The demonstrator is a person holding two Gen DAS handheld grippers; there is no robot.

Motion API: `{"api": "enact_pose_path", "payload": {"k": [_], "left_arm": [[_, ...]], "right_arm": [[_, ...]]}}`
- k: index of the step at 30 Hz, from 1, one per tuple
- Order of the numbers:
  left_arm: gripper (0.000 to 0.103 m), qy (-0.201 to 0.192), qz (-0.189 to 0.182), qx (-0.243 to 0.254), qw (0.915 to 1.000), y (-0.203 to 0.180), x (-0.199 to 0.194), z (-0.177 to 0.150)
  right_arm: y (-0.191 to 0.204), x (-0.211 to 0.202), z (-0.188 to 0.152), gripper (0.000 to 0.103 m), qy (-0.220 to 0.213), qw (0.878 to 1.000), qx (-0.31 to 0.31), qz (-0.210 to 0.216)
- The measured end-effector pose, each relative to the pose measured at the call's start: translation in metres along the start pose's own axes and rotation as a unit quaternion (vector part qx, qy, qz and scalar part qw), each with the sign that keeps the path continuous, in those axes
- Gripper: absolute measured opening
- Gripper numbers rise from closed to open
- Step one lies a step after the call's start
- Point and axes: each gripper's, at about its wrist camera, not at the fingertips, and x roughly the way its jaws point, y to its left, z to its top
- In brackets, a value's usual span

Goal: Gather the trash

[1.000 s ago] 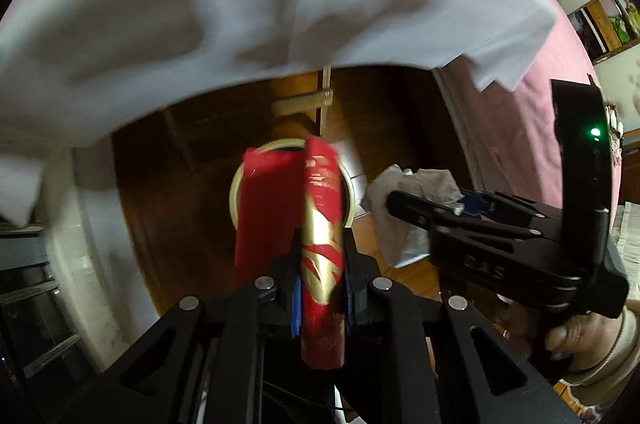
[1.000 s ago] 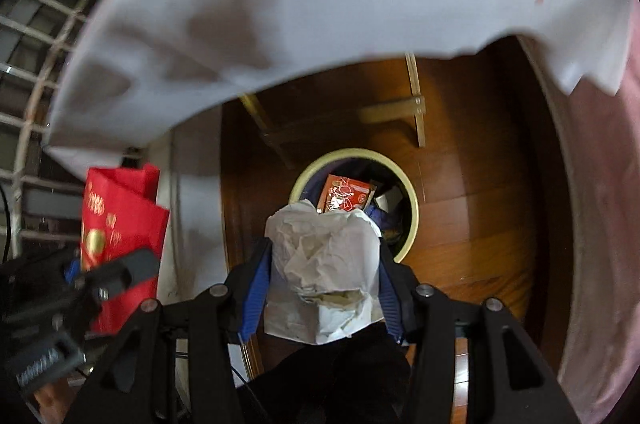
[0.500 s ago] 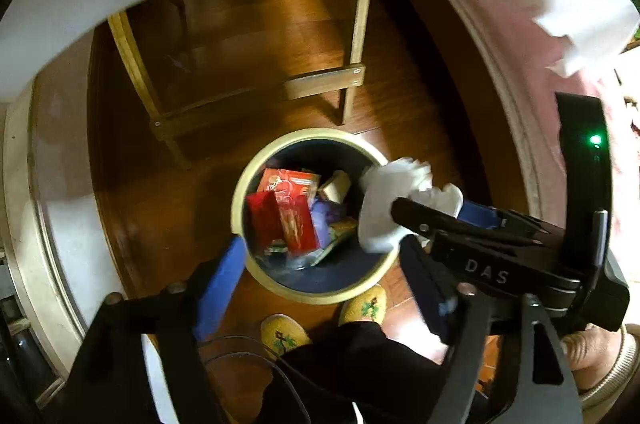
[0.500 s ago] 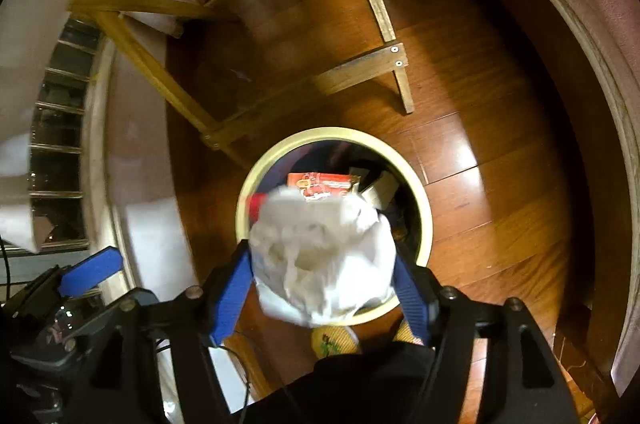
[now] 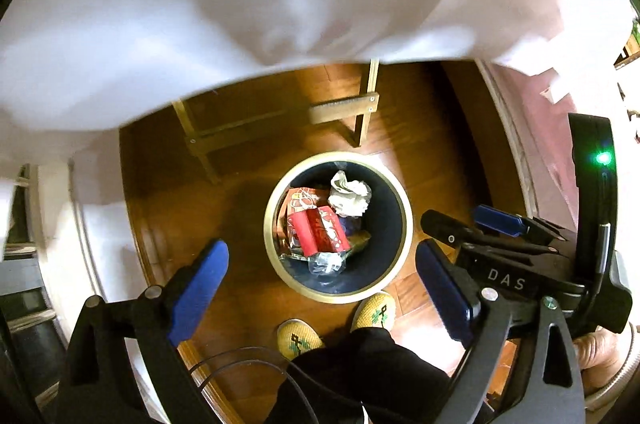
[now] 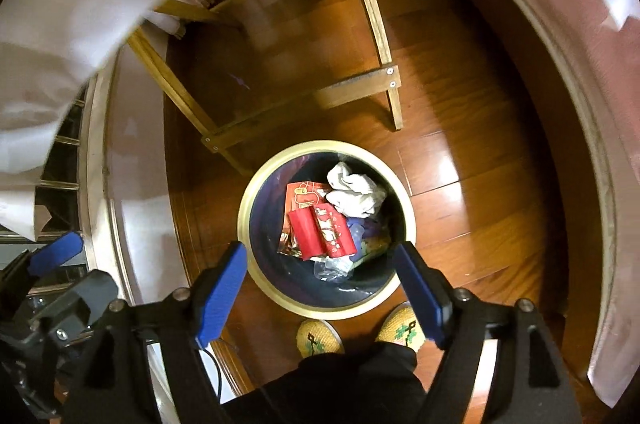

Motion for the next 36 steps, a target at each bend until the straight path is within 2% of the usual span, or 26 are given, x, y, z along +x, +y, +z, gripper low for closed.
{"api": "enact_pose_path", "payload": {"k": [13,20,27,33,36], "left_arm": [[0.095,-0.044,0.007,-0.003,0.999,-0.002,-0.129,0.011],[0.095,-0.093,0.012,-0.016,0.9955,-0.015,-0.197,0.015],[0.095,-0.156,0.044,-0.029,0.9864,-0.039,-0.263,0.015],[0.095,-0.196,0.058,-0.031,0.9783,-0.061,-0.307,0.016],[0.095,-0.209,0.066,-0.031,0.9751,-0.07,-0.315,0.014]], "right_arm": [[0.028,-0.106,-0.002,0.078,-0.028,0.999,-0.033,-0.014],[0.041,-0.17,-0.003,0.078,-0.051,0.995,-0.077,-0.021],[0.05,-0.238,-0.002,0.078,-0.092,0.989,-0.112,-0.017],[0.056,-0.291,0.007,0.078,-0.138,0.981,-0.138,-0.002],[0.06,-0.315,0.01,0.078,-0.157,0.976,-0.147,0.006]]}}
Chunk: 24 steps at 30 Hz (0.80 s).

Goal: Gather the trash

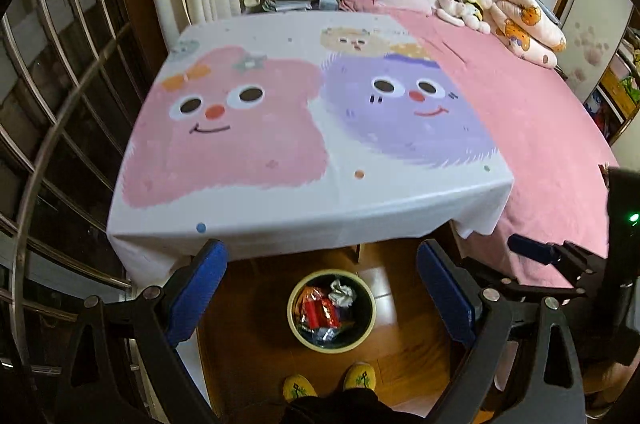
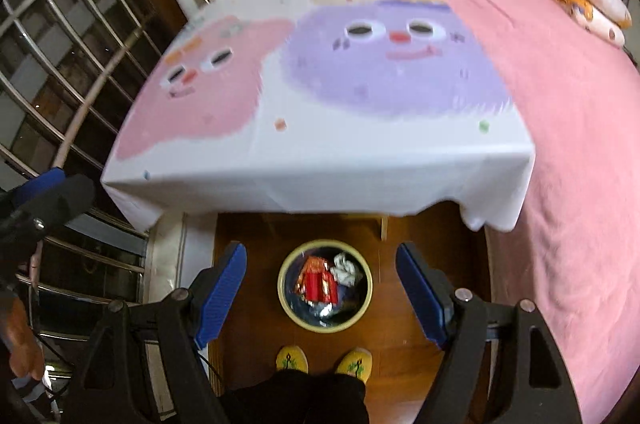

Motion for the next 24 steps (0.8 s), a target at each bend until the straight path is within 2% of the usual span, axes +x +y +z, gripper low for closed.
{"api": "enact_pose_path", "payload": {"k": [9,17,24], "left_arm": [[0.095,-0.032,0.027,-0.022,0.9989,-0.018,-0.023,0.006],[0.095,-0.022,0.049,-0.038,0.9979,-0.029,-0.016,0.003],[0.095,-0.019,0.082,-0.042,0.9956,-0.033,-0.011,0.008]], "right_arm": [[-0.002,-0.037,0.023,0.078,-0.033,0.999,-0.006,0.008],[-0.006,-0.047,0.028,0.078,-0.055,0.998,-0.019,-0.005],[-0.009,-0.049,0.033,0.078,-0.068,0.997,-0.032,-0.005]]}}
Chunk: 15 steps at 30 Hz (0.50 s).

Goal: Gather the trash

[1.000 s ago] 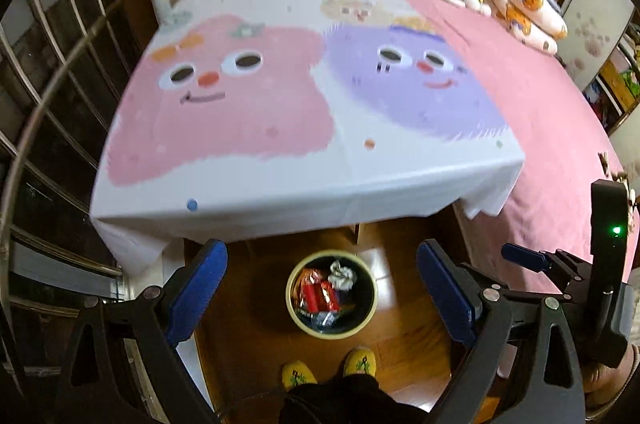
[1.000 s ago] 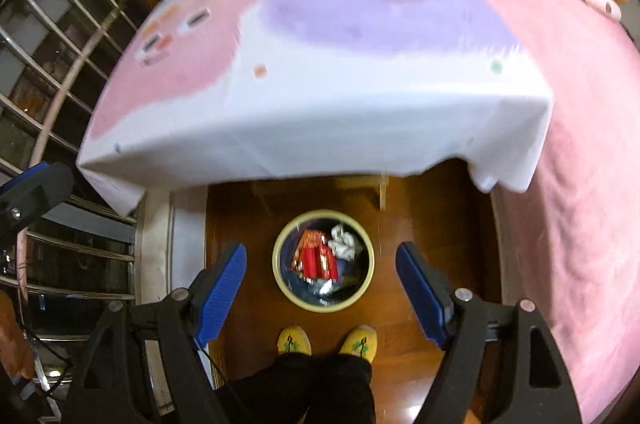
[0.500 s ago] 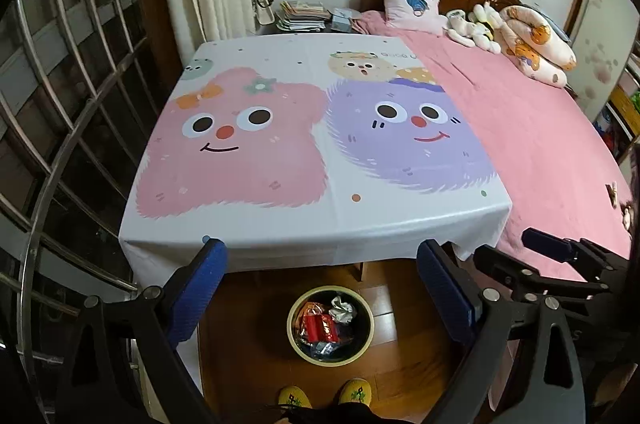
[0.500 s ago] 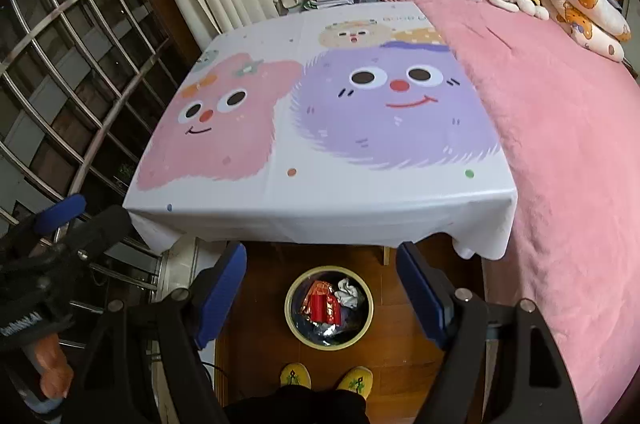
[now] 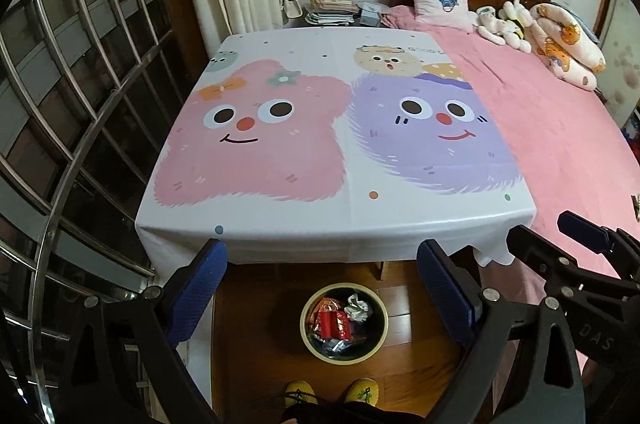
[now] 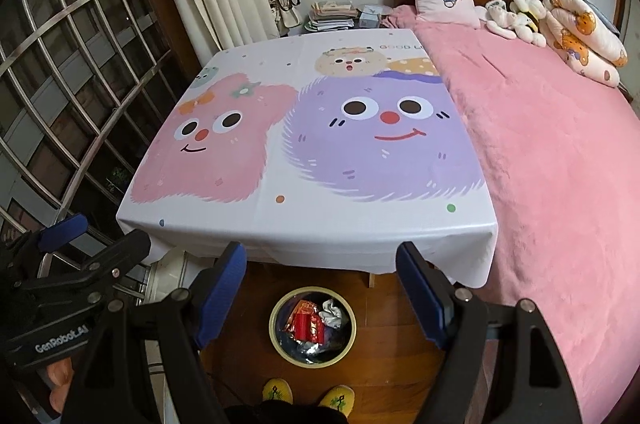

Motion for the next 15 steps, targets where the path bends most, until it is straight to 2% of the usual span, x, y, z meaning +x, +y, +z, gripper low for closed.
{"api": "enact_pose_path", "payload": {"k": [15], "left_arm": [[0.095,0.009,0.01,-0.016,0.9998,0.0045,0.0091,-0.0004]], "right_arm": [[0.0069,0.009,0.0023,0.078,0.004,1.0,-0.013,0.005]]}}
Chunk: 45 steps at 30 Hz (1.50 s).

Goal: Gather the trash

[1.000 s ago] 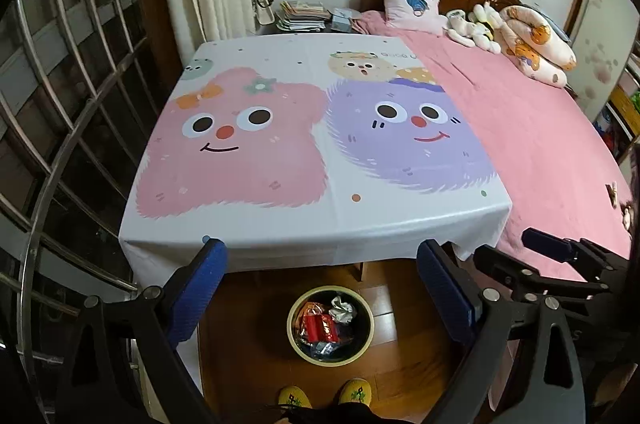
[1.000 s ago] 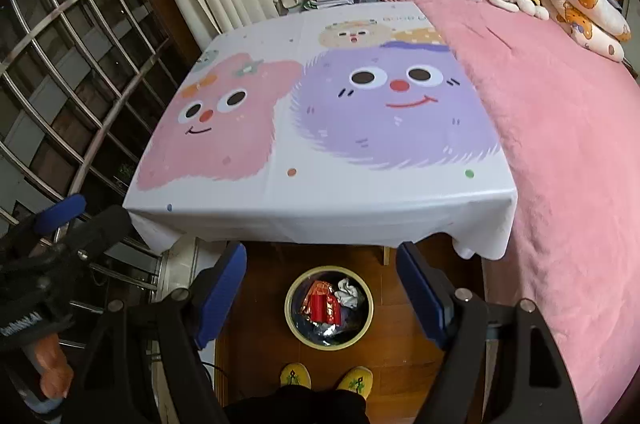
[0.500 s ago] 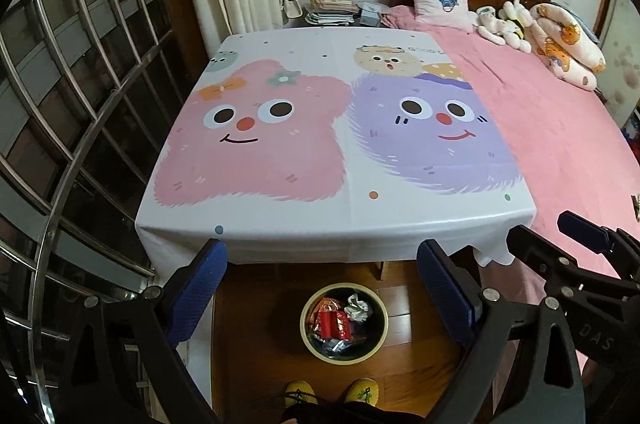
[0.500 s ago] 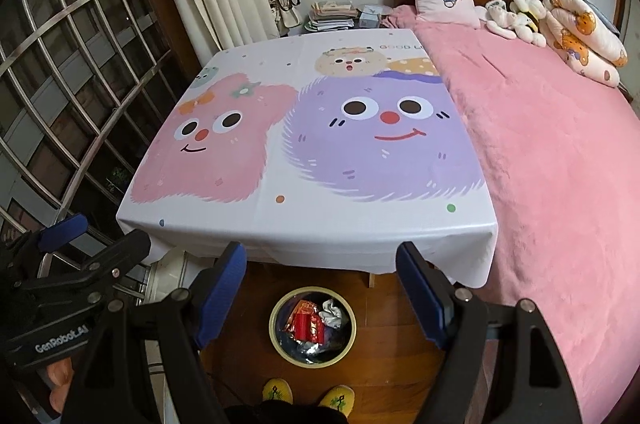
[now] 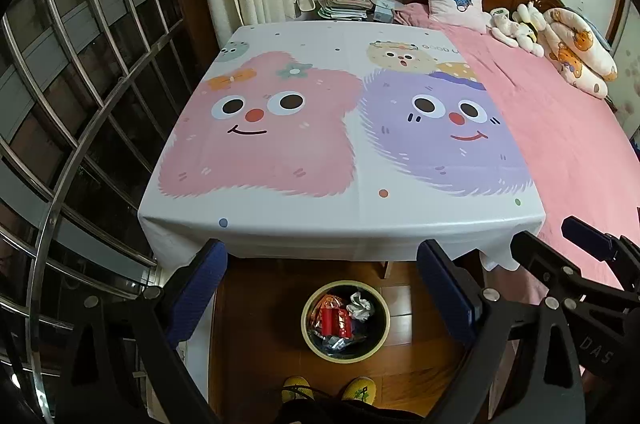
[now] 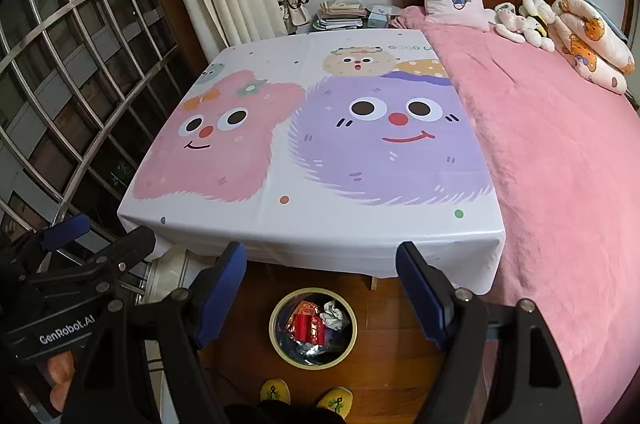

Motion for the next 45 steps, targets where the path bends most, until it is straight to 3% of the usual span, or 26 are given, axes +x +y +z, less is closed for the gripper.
{"api": "enact_pose_path", "payload": {"k": [45], "left_arm": [[0.095,-0.007,-0.007,0.01,0.9999,0.007,-0.003,-0.004]], "right_arm": [[0.008,-0.004,-0.013,0.078,0.003,1.0,0.007,-0.009]]}}
